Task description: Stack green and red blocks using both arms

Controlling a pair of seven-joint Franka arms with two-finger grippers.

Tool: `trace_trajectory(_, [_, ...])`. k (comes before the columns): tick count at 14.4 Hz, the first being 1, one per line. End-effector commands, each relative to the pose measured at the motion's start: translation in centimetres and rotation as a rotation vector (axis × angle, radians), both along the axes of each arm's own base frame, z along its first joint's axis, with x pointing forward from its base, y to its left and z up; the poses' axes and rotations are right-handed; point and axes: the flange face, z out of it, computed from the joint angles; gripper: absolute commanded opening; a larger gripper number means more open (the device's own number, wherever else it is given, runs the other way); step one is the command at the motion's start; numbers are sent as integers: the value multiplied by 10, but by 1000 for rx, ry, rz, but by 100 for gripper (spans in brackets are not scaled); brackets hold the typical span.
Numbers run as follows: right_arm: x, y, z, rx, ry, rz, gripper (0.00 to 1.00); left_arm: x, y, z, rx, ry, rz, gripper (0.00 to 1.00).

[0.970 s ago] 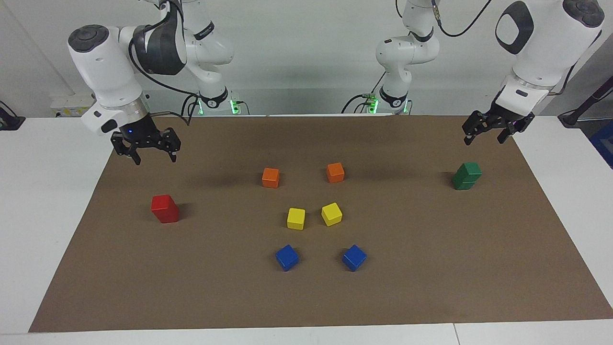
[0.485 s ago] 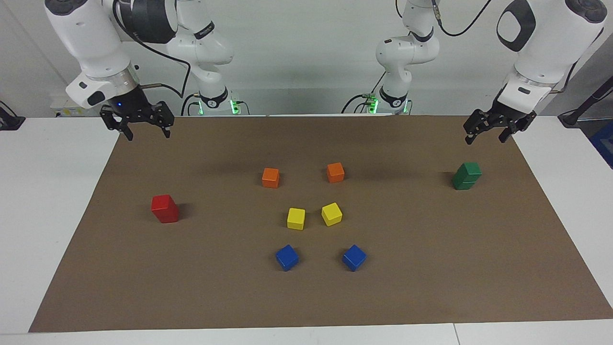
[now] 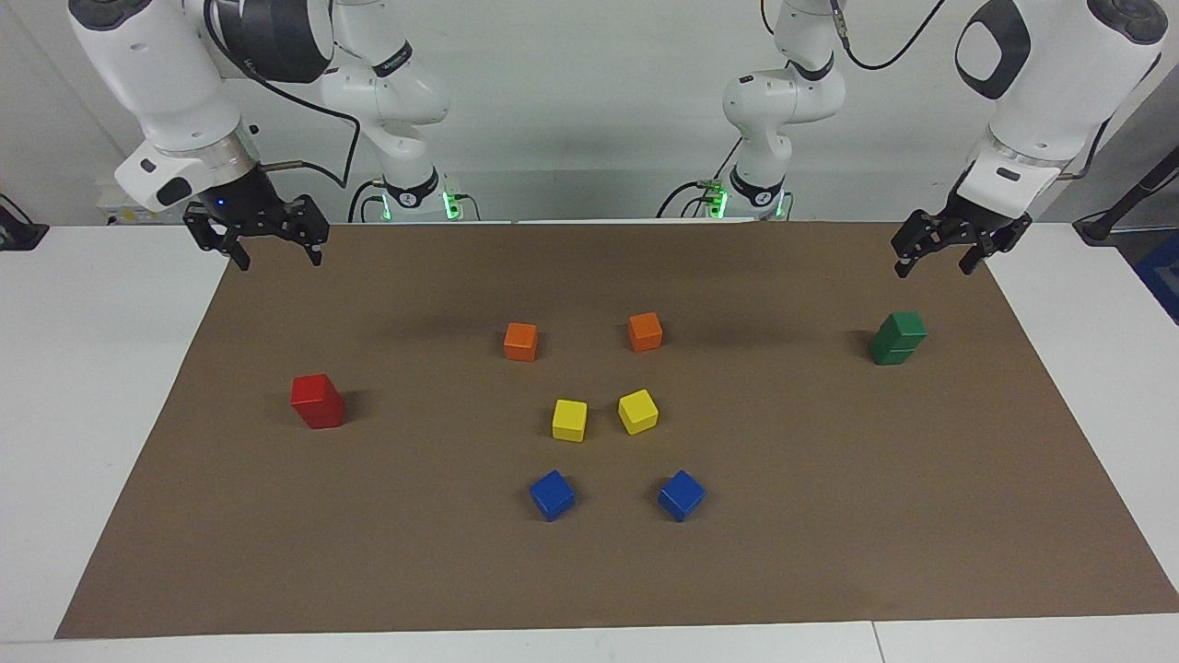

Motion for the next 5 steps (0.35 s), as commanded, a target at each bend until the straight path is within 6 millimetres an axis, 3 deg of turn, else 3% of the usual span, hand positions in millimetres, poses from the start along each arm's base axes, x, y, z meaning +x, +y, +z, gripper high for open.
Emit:
trace_trajectory(1, [1,0,3,10,10,-11,100,4,1,3,-15,-3,13,100])
trace_trajectory(5, [1,0,1,10,16,-11,100,3,-1,3,-18,-3,9,100])
